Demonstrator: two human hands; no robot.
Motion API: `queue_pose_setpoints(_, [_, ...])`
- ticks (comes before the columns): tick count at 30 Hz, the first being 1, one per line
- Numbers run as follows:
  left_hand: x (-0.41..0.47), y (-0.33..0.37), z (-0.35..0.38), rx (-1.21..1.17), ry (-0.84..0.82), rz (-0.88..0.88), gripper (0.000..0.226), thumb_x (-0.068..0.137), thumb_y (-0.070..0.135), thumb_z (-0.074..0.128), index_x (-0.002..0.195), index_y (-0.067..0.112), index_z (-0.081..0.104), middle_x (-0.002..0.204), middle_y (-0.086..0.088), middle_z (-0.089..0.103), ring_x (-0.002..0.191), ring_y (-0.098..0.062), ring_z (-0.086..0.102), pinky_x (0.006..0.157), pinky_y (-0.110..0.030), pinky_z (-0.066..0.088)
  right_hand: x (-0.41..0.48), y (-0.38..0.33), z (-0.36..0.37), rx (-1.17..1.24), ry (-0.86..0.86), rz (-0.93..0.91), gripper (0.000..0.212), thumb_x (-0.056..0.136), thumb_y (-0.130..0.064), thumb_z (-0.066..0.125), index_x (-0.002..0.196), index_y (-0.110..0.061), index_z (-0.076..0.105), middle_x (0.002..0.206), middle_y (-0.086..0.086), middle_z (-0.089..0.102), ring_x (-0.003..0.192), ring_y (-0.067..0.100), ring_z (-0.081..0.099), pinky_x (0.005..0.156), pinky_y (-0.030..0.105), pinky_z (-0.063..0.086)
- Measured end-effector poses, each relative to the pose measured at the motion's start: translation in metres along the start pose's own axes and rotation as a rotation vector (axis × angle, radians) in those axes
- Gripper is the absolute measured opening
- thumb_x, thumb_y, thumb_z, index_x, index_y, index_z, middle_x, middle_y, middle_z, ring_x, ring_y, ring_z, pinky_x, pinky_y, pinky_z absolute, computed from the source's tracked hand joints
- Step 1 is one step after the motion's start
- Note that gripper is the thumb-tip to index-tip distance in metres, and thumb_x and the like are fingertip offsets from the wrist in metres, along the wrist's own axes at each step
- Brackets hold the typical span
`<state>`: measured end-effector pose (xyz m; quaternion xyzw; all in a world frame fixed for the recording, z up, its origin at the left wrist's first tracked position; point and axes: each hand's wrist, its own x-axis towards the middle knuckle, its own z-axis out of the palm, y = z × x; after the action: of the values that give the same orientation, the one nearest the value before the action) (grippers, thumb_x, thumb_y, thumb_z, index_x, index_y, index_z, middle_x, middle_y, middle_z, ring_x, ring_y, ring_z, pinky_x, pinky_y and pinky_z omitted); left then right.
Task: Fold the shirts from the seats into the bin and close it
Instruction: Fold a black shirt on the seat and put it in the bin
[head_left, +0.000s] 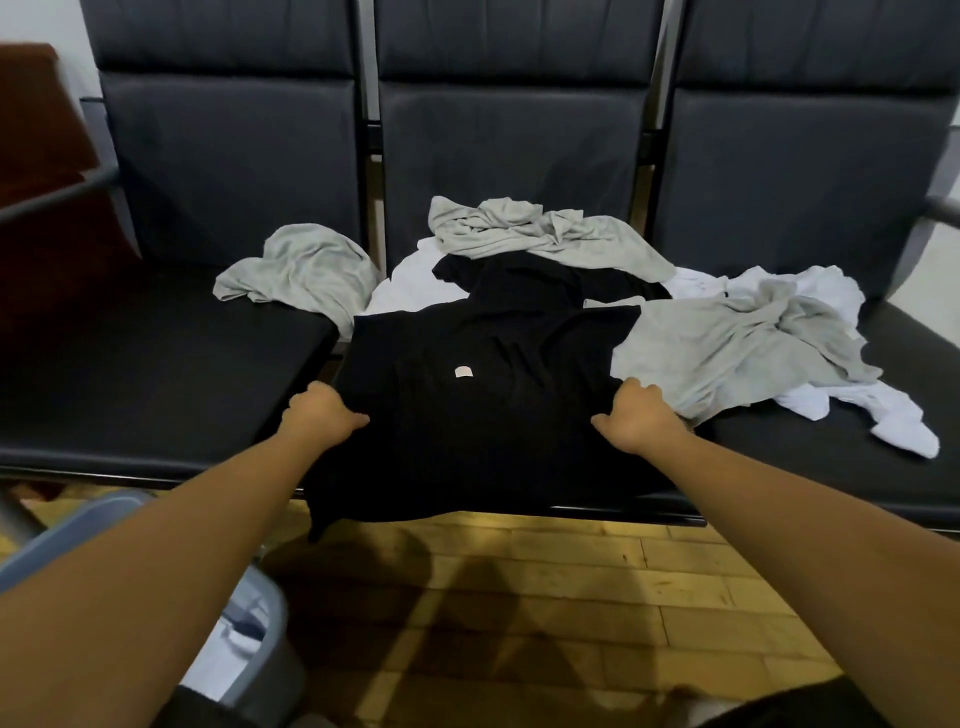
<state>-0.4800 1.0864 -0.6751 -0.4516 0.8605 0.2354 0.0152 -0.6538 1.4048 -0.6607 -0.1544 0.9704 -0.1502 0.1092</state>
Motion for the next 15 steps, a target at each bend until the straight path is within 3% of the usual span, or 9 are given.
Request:
queue_pose_setpoints(3, [0.009, 0.001, 0.002, 0.057, -0.039, 0.071, 0.047, 0.090, 0.037, 0.072, 0.108, -0.005, 0.061, 0.091, -0.015, 0.062, 0.086, -0.031, 0.060, 0.072, -0.035, 0.045, 0.010, 0.005, 0.007, -0.033, -0.002, 0.013, 0.051, 0.094, -0.028, 0.063, 0.132, -0.003, 0.041, 0.133, 0.021, 0.043, 0.117, 0.038, 0.053, 0.091, 0.041, 0.044])
queue_pose_setpoints(6, [0.011, -0.004, -0.002, 0.074, -0.042, 0.062, 0.032, 0.093, 0.032, 0.068, 0.086, 0.003, 0.056, 0.093, -0.017, 0.062, 0.080, -0.028, 0.054, 0.070, -0.034, 0.042, 0.015, 0.008, 0.013, -0.052, -0.001, -0.075, 0.026, 0.093, -0.015, 0.061, 0.114, -0.003, 0.052, 0.121, 0.021, 0.055, 0.106, 0.036, 0.058, 0.084, 0.036, 0.046])
queue_pose_setpoints(10, [0.003, -0.029, -0.010, 0.039, -0.047, 0.004, 0.028, 0.094, 0.028, 0.067, 0.096, 0.003, 0.055, 0.100, -0.017, 0.061, 0.083, -0.028, 0.055, 0.073, -0.037, 0.047, 0.008, 0.000, 0.012, -0.065, -0.061, -0.176, 0.006, 0.092, -0.010, 0.058, 0.089, -0.011, 0.052, 0.105, 0.015, 0.058, 0.100, 0.033, 0.059, 0.081, 0.035, 0.047])
queue_pose_setpoints(15, [-0.021, -0.057, -0.020, 0.073, -0.001, -0.007, 0.037, 0.094, 0.029, 0.067, 0.107, -0.003, 0.055, 0.093, -0.015, 0.056, 0.086, -0.030, 0.057, 0.070, -0.037, 0.046, -0.006, -0.023, 0.013, -0.090, -0.147, -0.207, 0.005, 0.091, -0.010, 0.056, 0.092, -0.005, 0.054, 0.097, 0.014, 0.058, 0.095, 0.033, 0.059, 0.075, 0.035, 0.048])
